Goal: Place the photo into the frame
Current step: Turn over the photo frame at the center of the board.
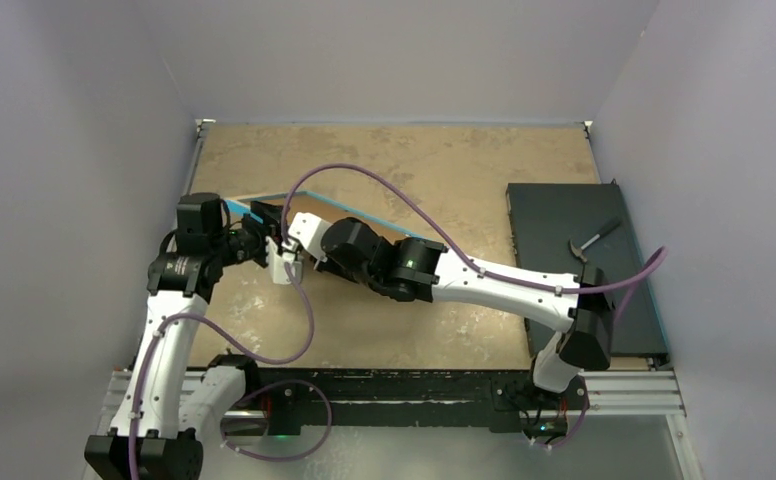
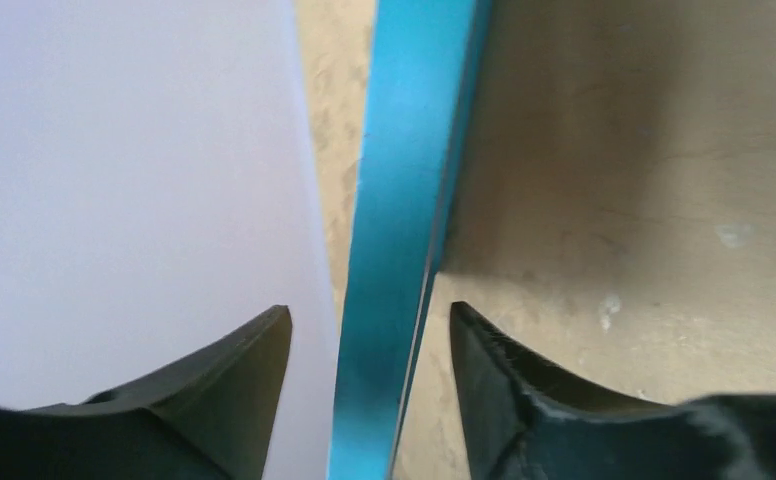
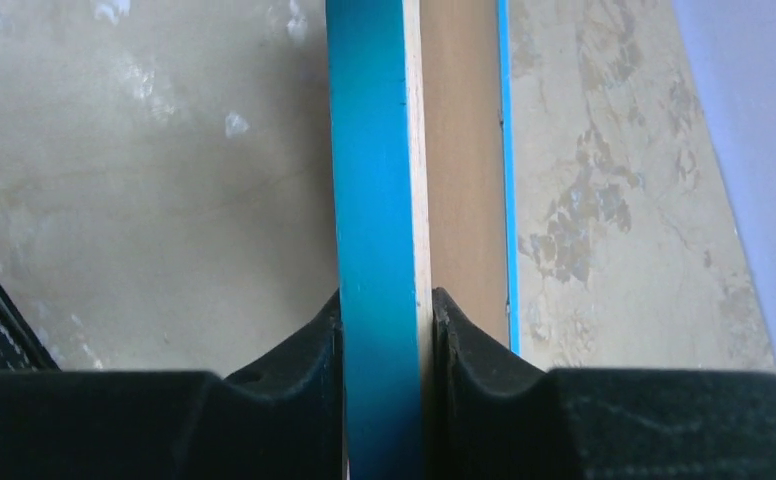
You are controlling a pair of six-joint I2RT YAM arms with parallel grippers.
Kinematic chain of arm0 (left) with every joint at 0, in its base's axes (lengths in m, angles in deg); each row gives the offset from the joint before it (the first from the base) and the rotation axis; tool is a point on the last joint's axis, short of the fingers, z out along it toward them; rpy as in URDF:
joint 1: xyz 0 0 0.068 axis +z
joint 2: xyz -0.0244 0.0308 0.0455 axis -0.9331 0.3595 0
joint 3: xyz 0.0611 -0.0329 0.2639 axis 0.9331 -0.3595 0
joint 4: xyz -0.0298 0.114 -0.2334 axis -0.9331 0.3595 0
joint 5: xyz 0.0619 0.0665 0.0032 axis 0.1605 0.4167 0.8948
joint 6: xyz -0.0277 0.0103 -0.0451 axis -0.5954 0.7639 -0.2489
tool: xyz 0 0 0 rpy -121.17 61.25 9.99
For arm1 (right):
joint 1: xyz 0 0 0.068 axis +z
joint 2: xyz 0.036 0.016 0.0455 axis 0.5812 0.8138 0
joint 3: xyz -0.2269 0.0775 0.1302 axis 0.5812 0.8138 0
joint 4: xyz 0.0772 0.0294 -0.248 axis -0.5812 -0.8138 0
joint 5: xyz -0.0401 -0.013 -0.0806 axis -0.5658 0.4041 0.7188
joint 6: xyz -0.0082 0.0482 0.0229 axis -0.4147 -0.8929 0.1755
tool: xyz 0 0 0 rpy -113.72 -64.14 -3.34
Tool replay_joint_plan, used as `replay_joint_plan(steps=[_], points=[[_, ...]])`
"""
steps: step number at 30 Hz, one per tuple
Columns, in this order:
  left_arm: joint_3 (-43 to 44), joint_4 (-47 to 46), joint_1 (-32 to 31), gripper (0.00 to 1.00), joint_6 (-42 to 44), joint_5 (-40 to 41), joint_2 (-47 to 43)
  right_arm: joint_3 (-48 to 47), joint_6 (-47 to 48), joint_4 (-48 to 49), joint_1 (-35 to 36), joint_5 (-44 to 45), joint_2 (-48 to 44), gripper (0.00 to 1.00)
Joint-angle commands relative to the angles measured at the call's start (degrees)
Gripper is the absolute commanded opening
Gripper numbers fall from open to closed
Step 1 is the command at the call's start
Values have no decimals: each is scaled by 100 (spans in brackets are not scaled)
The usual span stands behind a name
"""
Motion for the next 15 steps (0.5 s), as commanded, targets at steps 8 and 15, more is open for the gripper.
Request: replay_joint_plan(steps=[8, 15], points=[[859, -1386, 22, 85, -3334, 714, 227, -1711, -1410, 75, -993, -811, 298, 0], [2245, -743, 78, 90, -5424, 2053, 1506, -1959, -2274, 86, -2701, -2281, 590, 0]])
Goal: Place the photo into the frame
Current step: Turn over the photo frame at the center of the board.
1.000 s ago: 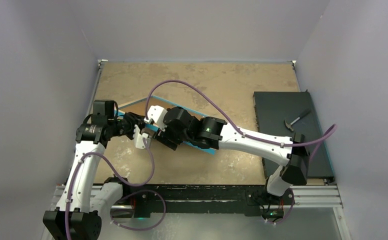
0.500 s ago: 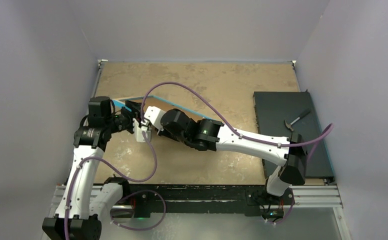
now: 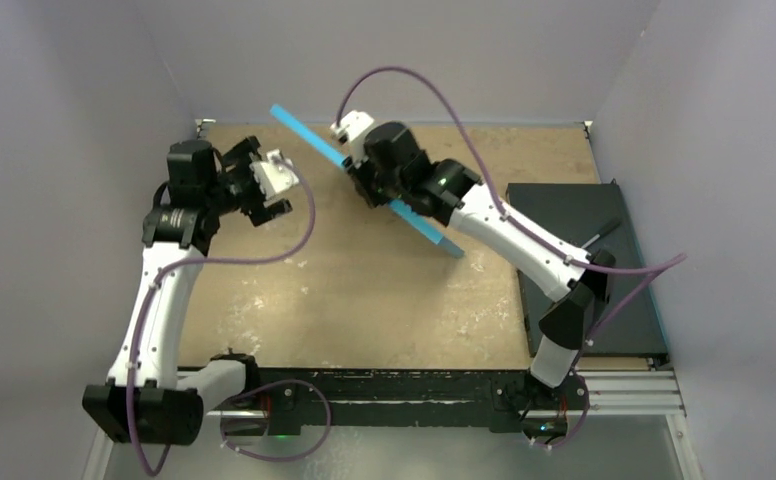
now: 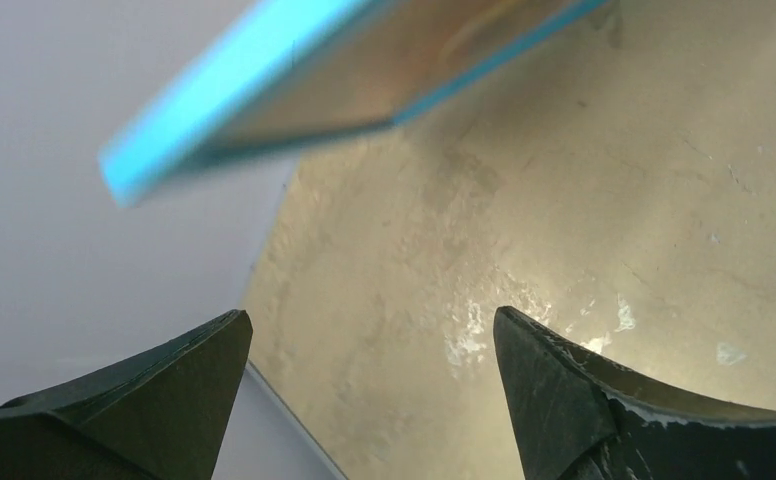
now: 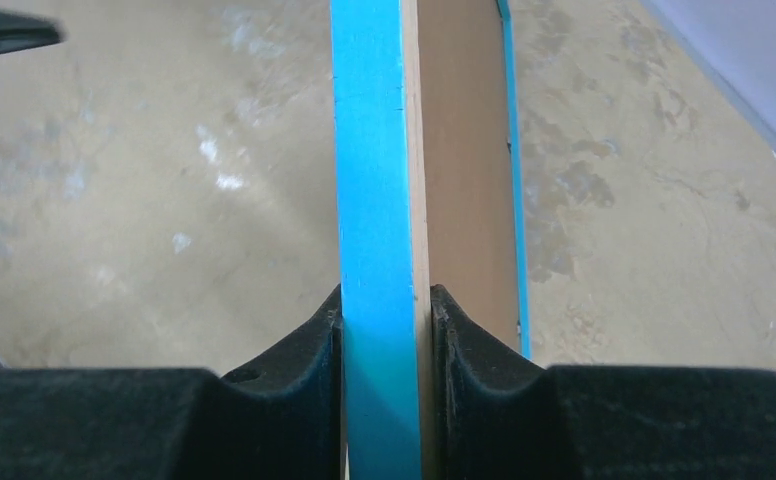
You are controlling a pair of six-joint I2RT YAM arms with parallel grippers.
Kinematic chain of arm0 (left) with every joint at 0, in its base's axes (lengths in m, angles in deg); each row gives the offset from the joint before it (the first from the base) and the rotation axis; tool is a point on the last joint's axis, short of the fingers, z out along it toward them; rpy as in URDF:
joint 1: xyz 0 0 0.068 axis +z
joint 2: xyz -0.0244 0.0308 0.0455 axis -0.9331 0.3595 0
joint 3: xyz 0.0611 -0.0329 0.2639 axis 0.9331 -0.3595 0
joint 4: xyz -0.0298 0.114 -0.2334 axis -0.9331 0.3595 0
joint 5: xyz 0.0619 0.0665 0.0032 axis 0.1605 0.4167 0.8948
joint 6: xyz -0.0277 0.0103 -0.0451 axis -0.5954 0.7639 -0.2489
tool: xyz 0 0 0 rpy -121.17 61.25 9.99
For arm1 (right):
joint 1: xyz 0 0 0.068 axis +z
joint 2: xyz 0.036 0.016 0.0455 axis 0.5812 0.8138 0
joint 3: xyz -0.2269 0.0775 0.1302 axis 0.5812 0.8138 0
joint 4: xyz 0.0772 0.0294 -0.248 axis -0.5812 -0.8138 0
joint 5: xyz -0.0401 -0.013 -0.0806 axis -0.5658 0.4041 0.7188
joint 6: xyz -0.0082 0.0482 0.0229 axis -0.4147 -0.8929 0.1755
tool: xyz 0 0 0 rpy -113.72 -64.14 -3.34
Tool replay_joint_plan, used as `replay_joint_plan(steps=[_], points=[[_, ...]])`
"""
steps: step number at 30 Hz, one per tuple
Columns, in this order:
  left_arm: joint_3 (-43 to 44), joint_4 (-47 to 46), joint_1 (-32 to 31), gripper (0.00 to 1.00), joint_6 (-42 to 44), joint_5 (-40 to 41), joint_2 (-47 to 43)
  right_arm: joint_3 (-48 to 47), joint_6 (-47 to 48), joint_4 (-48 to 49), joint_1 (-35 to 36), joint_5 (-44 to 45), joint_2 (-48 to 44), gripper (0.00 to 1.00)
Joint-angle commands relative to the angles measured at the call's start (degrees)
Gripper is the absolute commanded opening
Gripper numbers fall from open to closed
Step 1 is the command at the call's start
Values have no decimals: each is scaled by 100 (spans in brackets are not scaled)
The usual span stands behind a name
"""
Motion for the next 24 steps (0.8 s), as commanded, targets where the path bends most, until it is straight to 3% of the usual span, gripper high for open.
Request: replay_joint_plan(steps=[1, 5, 10, 19, 24], points=[[1152, 518, 100, 90, -1758, 1007, 776, -244, -1383, 771, -1200, -1259, 122, 0], [1645, 948, 255, 92, -2370, 973, 1222, -472, -1829, 733, -2279, -2403, 427, 0], [1502, 728, 546, 94, -2892, 651, 1174, -613, -2497, 922, -3220, -3581, 700, 0], [1115, 638, 780, 95, -3422, -125, 1261, -1725, -2570, 203, -3691, -3469, 1245, 0], [993, 749, 837, 92, -3399, -430, 1451, -1134, -2618, 245, -4215, -3580, 1109, 0]])
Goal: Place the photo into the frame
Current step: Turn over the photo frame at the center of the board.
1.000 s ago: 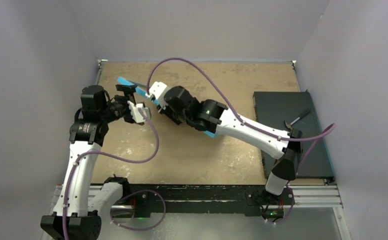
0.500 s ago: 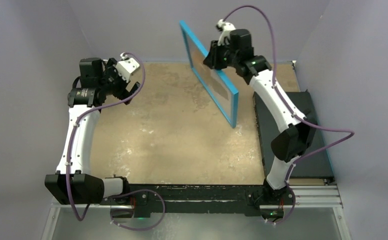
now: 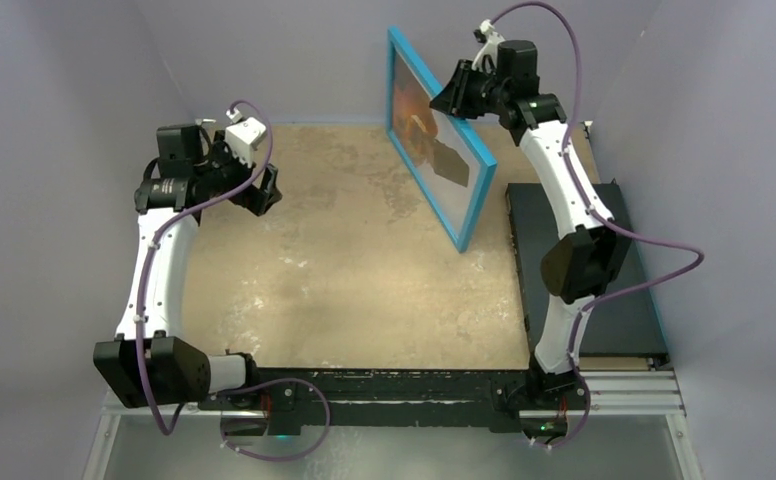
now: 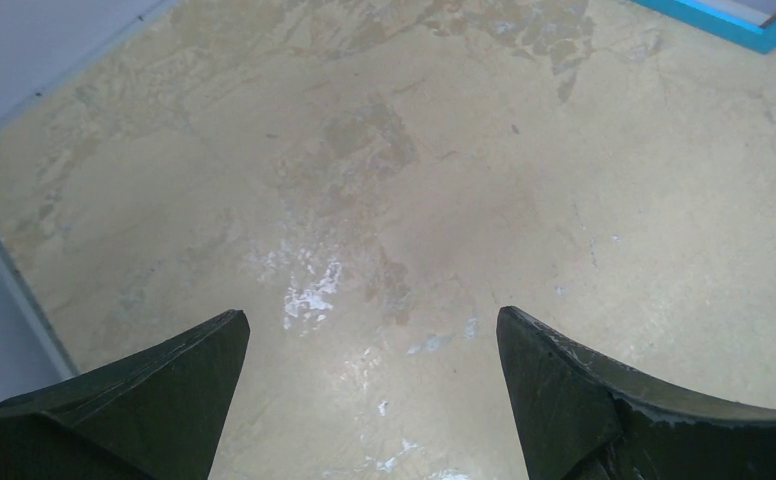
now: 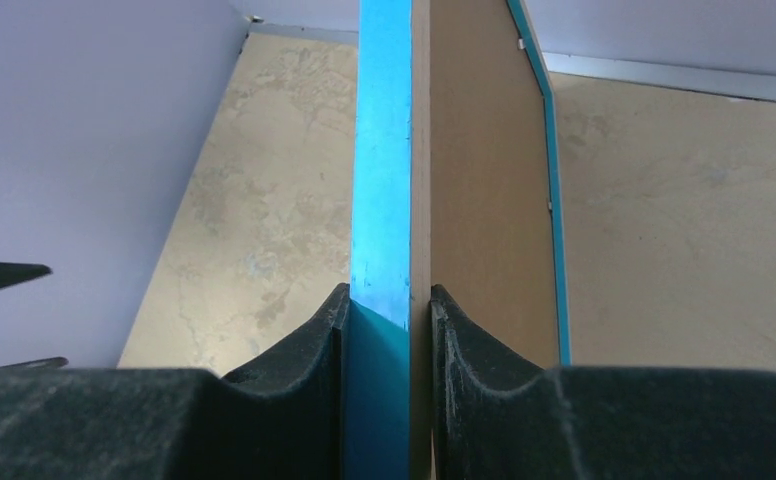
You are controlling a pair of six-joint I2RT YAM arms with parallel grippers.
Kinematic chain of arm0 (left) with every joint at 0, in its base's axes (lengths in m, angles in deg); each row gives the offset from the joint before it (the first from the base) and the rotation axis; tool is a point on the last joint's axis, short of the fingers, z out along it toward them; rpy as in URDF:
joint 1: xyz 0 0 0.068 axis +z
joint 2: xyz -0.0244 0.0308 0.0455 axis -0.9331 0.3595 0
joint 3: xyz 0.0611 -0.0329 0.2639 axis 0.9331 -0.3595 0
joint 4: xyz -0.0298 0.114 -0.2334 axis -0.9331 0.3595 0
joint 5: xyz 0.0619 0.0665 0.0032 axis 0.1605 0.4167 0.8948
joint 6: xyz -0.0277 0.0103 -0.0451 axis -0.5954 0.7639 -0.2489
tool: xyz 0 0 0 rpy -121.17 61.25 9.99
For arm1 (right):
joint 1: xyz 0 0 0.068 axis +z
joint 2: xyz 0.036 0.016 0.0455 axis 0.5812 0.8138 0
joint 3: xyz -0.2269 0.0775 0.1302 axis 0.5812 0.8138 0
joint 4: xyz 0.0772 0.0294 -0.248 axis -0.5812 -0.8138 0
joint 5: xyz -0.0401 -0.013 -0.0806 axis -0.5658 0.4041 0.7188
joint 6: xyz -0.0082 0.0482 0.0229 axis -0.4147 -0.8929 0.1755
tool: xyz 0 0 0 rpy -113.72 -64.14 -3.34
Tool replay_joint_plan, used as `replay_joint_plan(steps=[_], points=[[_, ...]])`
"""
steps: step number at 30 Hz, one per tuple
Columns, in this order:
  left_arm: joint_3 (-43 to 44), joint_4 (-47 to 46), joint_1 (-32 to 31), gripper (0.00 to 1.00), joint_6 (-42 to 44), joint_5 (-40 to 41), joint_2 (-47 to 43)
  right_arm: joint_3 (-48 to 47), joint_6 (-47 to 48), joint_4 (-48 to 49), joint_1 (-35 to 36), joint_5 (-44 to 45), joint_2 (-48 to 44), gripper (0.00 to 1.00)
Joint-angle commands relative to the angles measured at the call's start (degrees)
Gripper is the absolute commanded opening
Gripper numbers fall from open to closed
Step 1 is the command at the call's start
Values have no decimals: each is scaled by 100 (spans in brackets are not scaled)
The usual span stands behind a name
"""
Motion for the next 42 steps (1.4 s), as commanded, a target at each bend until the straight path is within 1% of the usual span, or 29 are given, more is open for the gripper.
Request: replay_joint_plan(steps=[1, 6, 11, 14, 20, 25, 30, 31, 32, 34, 36, 39, 42], points=[[-107, 57, 93, 92, -167, -524, 184, 736, -275, -105, -439, -470, -123, 0], [-270, -33, 145, 92, -172, -642, 327, 2297, -463, 633, -523, -701, -667, 0], [-470, -218, 151, 92, -171, -473, 280, 3839, -662, 1371, -525, -812, -1254, 0], [-589, -207, 176, 92, -119, -465, 267, 4706, -993, 2138, -542, -932, -1668, 0], [-797, -201, 246, 92, -65, -513, 162, 5895, -1472, 3413, -547, -1293, -2017, 0], [-964, -196, 268, 90, -73, -504, 121, 6948, -2080, 4676, -547, -1083, -2404, 0], [-1153, -161, 344, 89, 27, -443, 100, 7699, -2419, 5573, -542, -938, -2565, 0], [-1190, -155, 363, 89, 44, -415, 95, 7826, -2457, 5675, -535, -921, -2559, 2], [-1228, -148, 385, 89, 50, -391, 99, 7940, -2483, 5767, -517, -883, -2549, 9], [-1300, -150, 415, 90, 45, -383, 99, 8186, -2491, 5948, -457, -778, -2540, 16], [-1413, -226, 438, 91, -15, -371, 78, 8398, -2466, 6058, -385, -689, -2491, 20], [-1631, -425, 444, 92, -148, -331, 18, 8572, -2407, 6219, -352, -633, -2348, 22], [-1827, -709, 454, 94, -407, -297, -65, 8712, -2360, 6430, -293, -532, -2181, 23]])
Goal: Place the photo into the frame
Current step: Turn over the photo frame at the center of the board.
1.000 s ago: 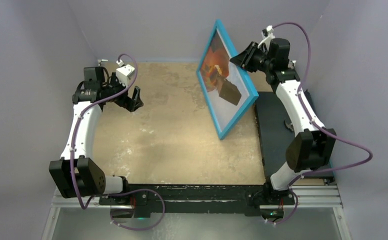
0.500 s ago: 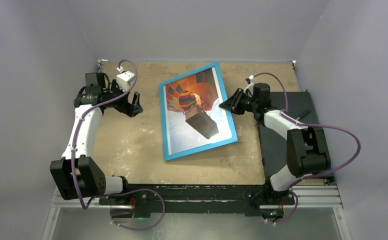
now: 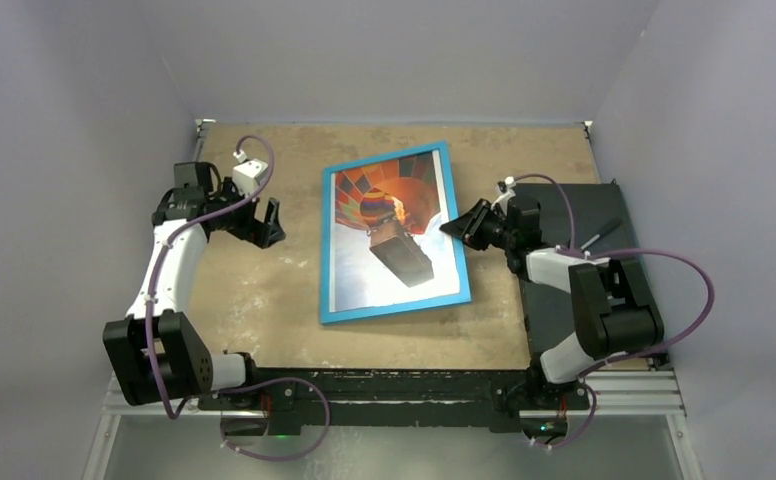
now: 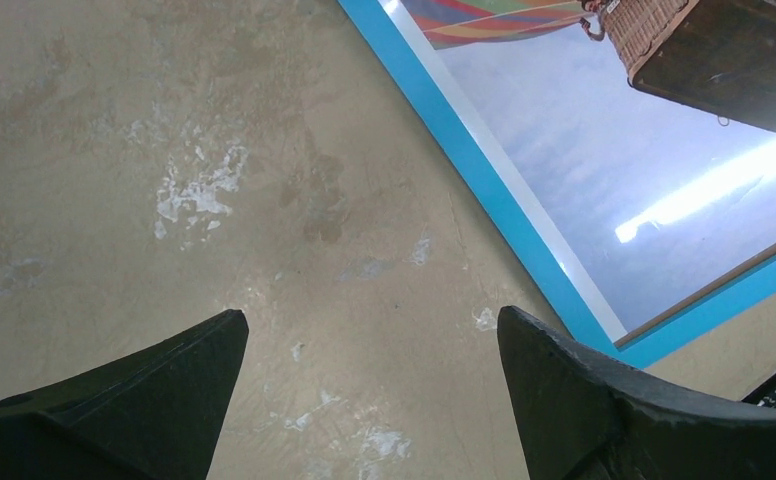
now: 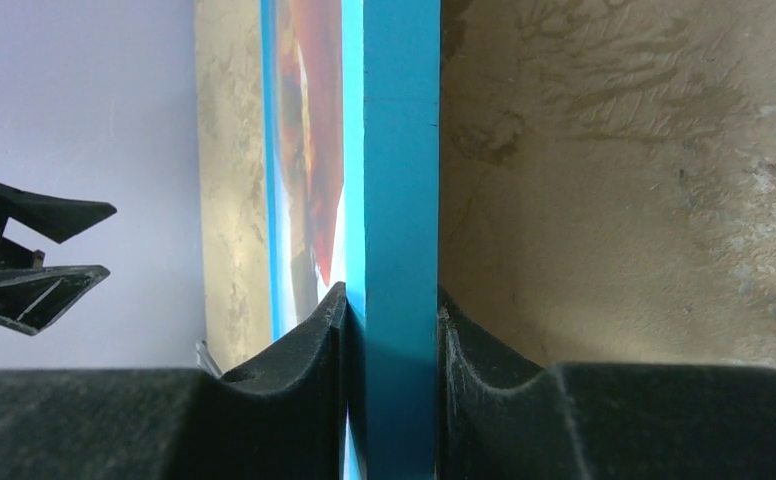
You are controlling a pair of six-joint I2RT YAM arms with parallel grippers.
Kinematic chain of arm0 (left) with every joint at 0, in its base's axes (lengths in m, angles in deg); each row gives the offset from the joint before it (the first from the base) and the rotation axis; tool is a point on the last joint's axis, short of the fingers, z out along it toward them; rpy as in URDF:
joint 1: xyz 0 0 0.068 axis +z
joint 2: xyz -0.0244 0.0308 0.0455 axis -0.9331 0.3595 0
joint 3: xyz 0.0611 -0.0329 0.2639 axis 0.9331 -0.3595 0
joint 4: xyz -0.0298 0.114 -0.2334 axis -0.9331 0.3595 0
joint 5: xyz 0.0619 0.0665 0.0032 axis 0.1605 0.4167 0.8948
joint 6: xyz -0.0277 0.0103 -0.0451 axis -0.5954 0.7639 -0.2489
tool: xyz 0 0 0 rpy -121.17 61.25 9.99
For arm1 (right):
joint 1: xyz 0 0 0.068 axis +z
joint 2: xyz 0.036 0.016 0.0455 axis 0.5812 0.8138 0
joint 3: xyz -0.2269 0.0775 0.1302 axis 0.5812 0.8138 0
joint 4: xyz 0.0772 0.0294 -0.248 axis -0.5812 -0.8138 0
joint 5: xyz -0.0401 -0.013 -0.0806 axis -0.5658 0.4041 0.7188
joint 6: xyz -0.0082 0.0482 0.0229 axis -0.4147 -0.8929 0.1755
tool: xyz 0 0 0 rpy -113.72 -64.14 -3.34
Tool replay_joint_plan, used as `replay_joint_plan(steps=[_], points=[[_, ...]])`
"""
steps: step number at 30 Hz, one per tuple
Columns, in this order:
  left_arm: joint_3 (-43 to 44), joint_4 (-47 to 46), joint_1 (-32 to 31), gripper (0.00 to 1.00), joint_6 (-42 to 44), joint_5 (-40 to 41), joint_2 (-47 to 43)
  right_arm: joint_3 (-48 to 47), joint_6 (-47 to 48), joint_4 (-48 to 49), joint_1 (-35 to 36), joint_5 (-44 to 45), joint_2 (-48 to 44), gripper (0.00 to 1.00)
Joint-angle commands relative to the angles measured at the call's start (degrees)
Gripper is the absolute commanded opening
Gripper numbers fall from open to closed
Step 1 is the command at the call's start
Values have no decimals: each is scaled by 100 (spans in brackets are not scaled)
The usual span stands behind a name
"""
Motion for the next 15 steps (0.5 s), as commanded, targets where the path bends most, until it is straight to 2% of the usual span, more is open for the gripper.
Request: replay_joint_plan(steps=[1, 9, 13, 15], points=[[-314, -639, 67, 95, -403, 34, -277, 182, 328, 643, 158, 359, 206, 24], [-1316, -2184, 75, 99, -1208, 390, -258, 172, 475, 880, 635, 1108, 809, 39], [-1585, -2539, 70, 100, -1239, 438, -72, 178, 501, 724, 790, 1587, 843, 56], [-1654, -2672, 70, 100, -1224, 460, 17, 153, 557, 513, 827, 1836, 785, 70]])
